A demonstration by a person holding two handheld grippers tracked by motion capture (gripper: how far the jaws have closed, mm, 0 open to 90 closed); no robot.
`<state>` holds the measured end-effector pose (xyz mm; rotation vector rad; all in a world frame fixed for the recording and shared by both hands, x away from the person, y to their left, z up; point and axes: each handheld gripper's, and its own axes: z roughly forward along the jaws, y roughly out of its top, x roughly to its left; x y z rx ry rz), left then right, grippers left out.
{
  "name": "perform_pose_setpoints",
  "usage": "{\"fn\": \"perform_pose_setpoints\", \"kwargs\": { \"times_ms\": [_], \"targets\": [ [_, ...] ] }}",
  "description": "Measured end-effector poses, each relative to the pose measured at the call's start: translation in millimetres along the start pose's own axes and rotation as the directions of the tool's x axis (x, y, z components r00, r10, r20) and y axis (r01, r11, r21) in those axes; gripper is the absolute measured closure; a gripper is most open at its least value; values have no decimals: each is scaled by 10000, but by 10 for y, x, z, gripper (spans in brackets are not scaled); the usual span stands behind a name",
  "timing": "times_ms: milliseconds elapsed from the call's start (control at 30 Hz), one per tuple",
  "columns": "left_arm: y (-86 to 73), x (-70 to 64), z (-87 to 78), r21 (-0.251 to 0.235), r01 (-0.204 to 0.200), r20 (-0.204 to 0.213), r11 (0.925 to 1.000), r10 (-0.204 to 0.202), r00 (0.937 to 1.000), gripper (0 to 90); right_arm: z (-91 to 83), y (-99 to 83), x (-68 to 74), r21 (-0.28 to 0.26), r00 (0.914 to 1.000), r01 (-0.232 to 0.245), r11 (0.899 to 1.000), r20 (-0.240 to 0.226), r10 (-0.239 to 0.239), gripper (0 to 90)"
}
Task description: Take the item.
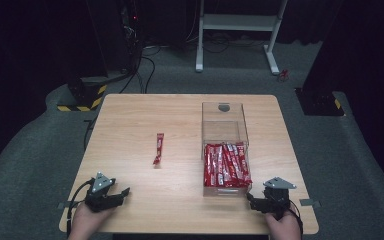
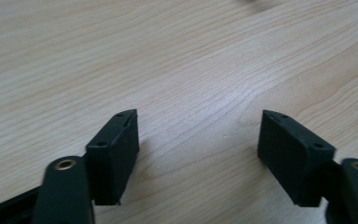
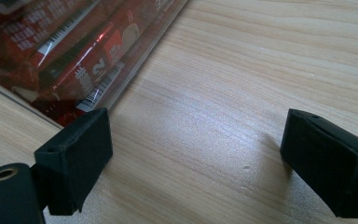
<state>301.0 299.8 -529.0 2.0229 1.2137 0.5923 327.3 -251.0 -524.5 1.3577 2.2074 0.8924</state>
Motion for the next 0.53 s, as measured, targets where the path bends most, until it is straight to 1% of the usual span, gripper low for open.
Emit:
{"fn": "perform_pose_setpoints", "kwargs": {
  "times_ms": [33, 100, 133, 200, 300, 533],
  "targets": [
    [-6, 9, -4, 43, 58, 13, 10000, -58, 10000, 267, 0, 0, 0, 3, 10000, -2, 10000, 2, 2, 88],
    [-5, 48, 4, 104, 325, 223, 9994, -327, 9992, 226, 0, 0, 1, 6, 10000, -14, 10000, 6, 14, 88],
    [-2, 49, 6, 125, 335, 228, 9994, -338, 9992, 220, 0, 0, 2, 9, 10000, -21, 10000, 4, 21, 88],
    [11, 32, 24, 200, 214, 172, 9996, -217, 9996, 200, -1, 0, 3, 17, 10000, -34, 10000, 7, 34, 88],
    [30, 25, 48, 257, 186, 221, 9995, -192, 9996, 166, -1, 0, 1, 12, 10000, -14, 10000, 5, 14, 88],
    [30, 25, 48, 263, 196, 237, 9995, -202, 9995, 162, -1, 0, 1, 11, 10000, -12, 10000, 7, 12, 88]
  ]
}}
